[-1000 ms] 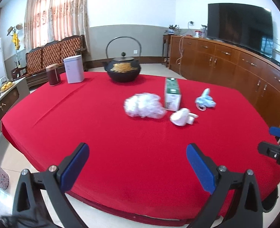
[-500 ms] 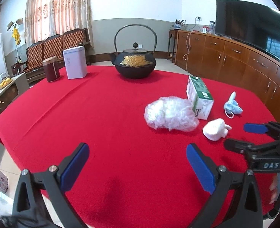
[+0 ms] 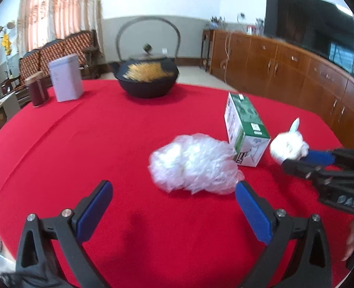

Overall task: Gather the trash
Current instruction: 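Grasp the clear plastic bag with the left tool while the right tool grasps the white bag, then lift the clear plastic bag and white bag off the table, then carry the clear bag and white bag over the black bin, then open both tools to drop the two bags into the bin, then move both tools back toward the carton and mask on the table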

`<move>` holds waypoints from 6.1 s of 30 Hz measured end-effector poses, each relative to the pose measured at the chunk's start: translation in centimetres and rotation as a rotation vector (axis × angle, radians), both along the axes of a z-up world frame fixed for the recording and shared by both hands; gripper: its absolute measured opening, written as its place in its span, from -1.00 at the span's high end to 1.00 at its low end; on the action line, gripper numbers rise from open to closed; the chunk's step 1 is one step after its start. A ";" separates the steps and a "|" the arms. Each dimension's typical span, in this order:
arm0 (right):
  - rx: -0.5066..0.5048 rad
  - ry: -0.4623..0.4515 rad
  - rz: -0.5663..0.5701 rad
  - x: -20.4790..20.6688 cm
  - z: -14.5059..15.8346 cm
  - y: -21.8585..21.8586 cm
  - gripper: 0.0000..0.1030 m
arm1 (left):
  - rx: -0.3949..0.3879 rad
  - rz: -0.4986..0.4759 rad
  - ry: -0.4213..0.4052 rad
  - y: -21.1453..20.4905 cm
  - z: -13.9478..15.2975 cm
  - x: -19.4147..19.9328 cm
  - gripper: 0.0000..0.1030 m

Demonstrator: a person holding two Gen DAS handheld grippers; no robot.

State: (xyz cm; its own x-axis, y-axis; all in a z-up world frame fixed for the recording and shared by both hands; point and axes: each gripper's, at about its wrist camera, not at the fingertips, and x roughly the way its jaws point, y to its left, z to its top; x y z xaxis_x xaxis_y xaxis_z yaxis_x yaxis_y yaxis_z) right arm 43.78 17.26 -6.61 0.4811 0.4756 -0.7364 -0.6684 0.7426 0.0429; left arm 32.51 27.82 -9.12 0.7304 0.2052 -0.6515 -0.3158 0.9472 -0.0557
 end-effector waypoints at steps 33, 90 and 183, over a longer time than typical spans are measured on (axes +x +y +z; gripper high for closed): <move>0.058 -0.035 -0.097 -4.4 3.7 -8.3 0.13 | -0.049 -0.107 -0.079 -5.6 4.4 -4.1 0.36; 0.050 -0.088 -0.748 -24.5 3.4 -55.3 0.13 | -0.024 -0.755 -0.124 -44.3 5.6 -11.4 0.36; 0.034 -0.082 -0.563 -19.1 2.6 -41.9 -1.00 | 0.045 -0.421 -0.151 -31.7 5.2 -12.7 -0.94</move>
